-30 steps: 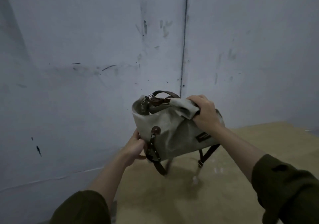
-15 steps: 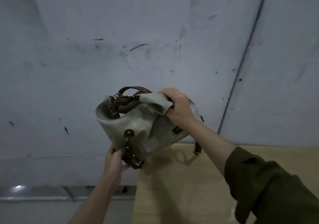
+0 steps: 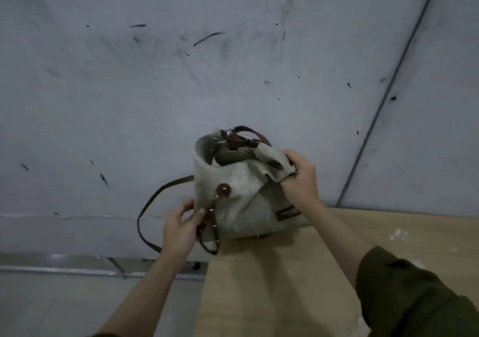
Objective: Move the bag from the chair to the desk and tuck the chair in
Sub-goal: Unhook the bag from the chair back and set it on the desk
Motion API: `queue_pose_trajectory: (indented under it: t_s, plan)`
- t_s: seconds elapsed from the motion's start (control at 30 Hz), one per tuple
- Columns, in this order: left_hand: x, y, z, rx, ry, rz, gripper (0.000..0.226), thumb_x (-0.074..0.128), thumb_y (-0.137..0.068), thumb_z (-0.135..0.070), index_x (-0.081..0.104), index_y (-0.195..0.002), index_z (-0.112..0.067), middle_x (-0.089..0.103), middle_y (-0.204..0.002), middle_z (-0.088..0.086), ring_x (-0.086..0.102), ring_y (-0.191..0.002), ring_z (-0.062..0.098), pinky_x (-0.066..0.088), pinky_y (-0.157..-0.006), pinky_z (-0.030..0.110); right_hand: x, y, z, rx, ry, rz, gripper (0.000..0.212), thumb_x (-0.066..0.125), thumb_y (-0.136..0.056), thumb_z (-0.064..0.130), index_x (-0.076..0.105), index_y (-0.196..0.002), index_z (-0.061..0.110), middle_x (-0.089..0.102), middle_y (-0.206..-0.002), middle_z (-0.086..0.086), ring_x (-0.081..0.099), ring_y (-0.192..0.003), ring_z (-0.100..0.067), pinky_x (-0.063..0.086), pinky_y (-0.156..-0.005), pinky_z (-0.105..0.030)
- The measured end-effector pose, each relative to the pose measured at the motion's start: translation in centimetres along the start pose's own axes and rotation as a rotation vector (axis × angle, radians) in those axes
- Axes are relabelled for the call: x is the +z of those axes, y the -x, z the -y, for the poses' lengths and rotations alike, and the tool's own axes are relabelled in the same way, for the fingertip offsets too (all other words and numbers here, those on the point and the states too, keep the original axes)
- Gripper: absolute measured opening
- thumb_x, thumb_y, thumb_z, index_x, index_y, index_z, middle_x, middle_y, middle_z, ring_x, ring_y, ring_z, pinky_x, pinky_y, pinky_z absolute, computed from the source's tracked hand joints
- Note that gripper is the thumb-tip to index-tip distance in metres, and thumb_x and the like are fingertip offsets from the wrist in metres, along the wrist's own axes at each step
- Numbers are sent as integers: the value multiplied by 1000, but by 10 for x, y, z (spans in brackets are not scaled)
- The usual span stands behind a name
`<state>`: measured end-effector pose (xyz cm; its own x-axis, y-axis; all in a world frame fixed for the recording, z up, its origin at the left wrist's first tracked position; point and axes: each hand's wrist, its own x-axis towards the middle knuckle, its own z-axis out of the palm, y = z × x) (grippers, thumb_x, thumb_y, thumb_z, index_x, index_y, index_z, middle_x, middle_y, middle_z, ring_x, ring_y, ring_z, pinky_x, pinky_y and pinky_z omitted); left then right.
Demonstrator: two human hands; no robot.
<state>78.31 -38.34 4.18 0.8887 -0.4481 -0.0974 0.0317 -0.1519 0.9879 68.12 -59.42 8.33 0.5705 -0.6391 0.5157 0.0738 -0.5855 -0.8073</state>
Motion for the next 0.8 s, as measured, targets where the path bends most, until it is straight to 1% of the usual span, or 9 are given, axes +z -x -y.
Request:
queue_pose_trajectory:
  t_s: [0.1,0.17,0.23,0.33,0.43,0.53,0.67,0.77,0.8]
  plan:
    - [39,-10,12,24,-145,125,13,55,-85,-4,62,-90,-15,65,-83,3,59,-66,14,50,-51,18,-34,21,-42,183,53,-36,16,62,-68,3,65,-84,5,66,-79,-11,58,-76,-16,46,-65,-22]
    - [62,-17,25,23,-192,131,14,57,-84,-5,64,-83,-17,65,-78,3,59,-66,19,47,-57,24,-51,27,-62,296,75,1,24,63,-72,-7,64,-91,7,67,-88,-12,61,-86,-24,50,-75,-33]
    - [76,-28,33,6,-192,83,7,59,-84,-9,64,-88,-10,66,-77,7,60,-68,22,47,-59,27,-60,20,-69,321,75,56,31,64,-74,-7,62,-100,11,66,-96,-9,60,-92,-23,51,-81,-37]
    - [81,-44,30,31,-259,37,10,59,-84,-13,61,-92,-6,65,-82,9,57,-67,18,45,-47,13,-65,6,-76,361,31,60,41,72,-74,5,56,-110,14,62,-101,-1,58,-91,-14,50,-81,-29]
    - [79,-55,29,47,-317,43,9,61,-83,-16,60,-87,-8,64,-81,11,57,-73,23,45,-49,17,-71,9,-95,504,27,-64,52,75,-73,24,49,-117,17,60,-108,-3,57,-98,-17,51,-86,-36]
    - [77,-58,28,0,-399,103,13,61,-83,-21,61,-89,-9,60,-76,7,56,-72,23,43,-45,13,-72,36,-111,682,16,-95,54,59,-82,46,43,-124,15,57,-118,-6,54,-105,-22,47,-91,-39]
    - [78,-55,24,26,-428,161,21,58,-81,-21,63,-100,-14,66,-87,11,59,-76,21,48,-58,29,-65,76,-124,772,25,-141,46,38,-93,45,50,-115,6,58,-117,-17,53,-104,-27,39,-84,-33]
    - [73,-48,34,97,-507,146,10,57,-83,-35,61,-78,-27,62,-68,2,59,-65,25,53,-65,45,-62,76,-130,772,90,-152,45,35,-95,41,54,-107,2,59,-111,-21,54,-107,-33,39,-85,-35]
    - [69,-46,37,105,-529,122,16,57,-84,-36,58,-70,-29,61,-65,1,60,-63,27,54,-65,47,-60,71,-131,737,106,-148,43,36,-95,39,55,-101,1,60,-105,-20,54,-106,-34,39,-83,-36]
